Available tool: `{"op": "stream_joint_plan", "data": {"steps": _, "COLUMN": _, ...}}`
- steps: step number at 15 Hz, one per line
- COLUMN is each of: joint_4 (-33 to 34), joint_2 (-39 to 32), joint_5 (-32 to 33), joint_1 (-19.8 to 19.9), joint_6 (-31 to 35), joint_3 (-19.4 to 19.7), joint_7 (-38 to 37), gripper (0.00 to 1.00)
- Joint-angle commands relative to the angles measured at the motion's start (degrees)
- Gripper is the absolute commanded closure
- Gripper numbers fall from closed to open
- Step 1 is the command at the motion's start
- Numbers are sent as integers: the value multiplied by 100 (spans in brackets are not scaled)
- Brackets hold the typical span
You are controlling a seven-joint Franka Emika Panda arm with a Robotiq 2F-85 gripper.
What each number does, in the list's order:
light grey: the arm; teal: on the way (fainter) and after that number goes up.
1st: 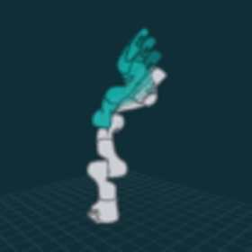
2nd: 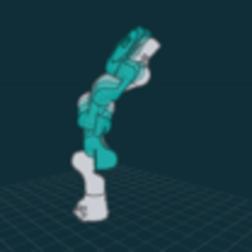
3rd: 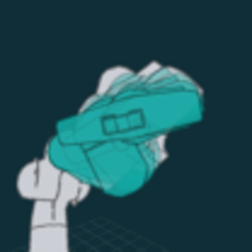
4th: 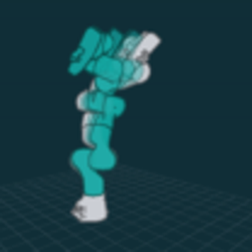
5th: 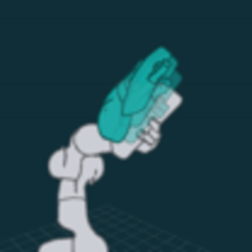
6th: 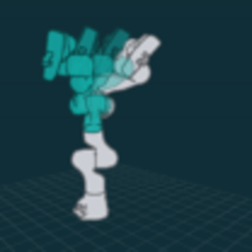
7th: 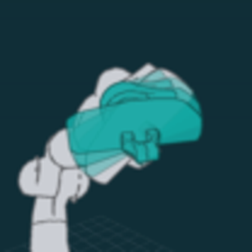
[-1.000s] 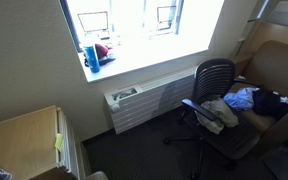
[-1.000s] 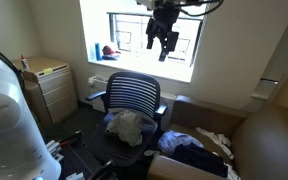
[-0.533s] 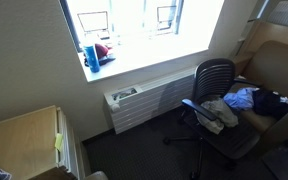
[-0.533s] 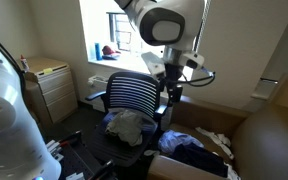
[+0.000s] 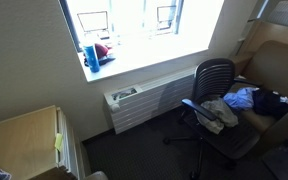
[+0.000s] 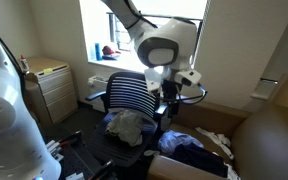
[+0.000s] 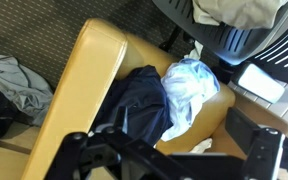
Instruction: Take the black cloth from the brown chair to the black chair
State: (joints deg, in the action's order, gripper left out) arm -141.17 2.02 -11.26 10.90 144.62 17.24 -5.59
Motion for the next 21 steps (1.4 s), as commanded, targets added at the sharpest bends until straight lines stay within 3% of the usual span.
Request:
{"op": "stream_joint_plan", "data": {"steps": 1, "joint_4": -373, "joint_2": -970, "joint_5": -554, "joint_1": -78, "joint_6": 1523, "joint_3": -356, "joint_7": -359, "gripper": 0}}
{"op": "stream_joint_plan", "data": {"steps": 4, "joint_4": -28, "joint_2": -2177, "joint_5": -1202, "joint_1": -317, "joint_6": 2745, "joint_3": -793, "joint_7": -608, "gripper": 0}}
{"op": "stream_joint_plan", "data": {"steps": 5, "joint_4": 192, "joint_2": -2592, "joint_5": -753, "joint_1": -516, "joint_6": 2763, "joint_3": -642, "joint_7": -1313, "gripper": 0}}
{"op": "stream_joint_plan", "data": {"steps": 6, "joint_4": -268, "joint_2": -1821, "joint_5": -923, "joint_1": -321, "joint_6": 2516, "joint_3": -673, "joint_7": -679, "gripper": 0}}
{"op": "stream_joint_plan", "data": {"steps": 9, "joint_4": 90, "joint_2": -2575, "joint_5": -751, "joint_1": -558, "joint_6": 2760, "joint_3": -690, "joint_7": -1338, "gripper": 0}}
{"op": "stream_joint_plan", "data": {"steps": 11, "joint_4": 37, "joint_2": -2692, "joint_5": -553, "joint_1": -842, "joint_6": 3445, "joint_3": -332, "joint_7": -1446, "gripper": 0}}
{"op": "stream_joint_plan", "data": {"steps": 16, "joint_4": 1280, "joint_2": -4284, "joint_5": -1027, "joint_1": -207, "joint_6": 5479, "joint_3": -986, "joint_7": -1973, "gripper": 0}}
{"op": "stream_joint_plan", "data": {"steps": 17, "joint_4": 1600, "joint_2": -4613, "joint_5": -1073, "joint_1": -86, "joint_6": 5431, "joint_3": -1062, "joint_7": -2240, "gripper": 0}}
{"op": "stream_joint_plan", "data": {"steps": 20, "joint_4": 2592, "joint_2": -5511, "joint_5": -1612, "joint_1": -15, "joint_6": 4419, "joint_3": -955, "joint_7": -2537, "gripper": 0}}
{"op": "stream_joint_plan", "data": {"steps": 21, "joint_4": 1858, "joint_2": -4901, "joint_5": -1511, "joint_1": -191, "joint_6": 4784, "joint_3": -934, "joint_7": -2278, "gripper": 0}}
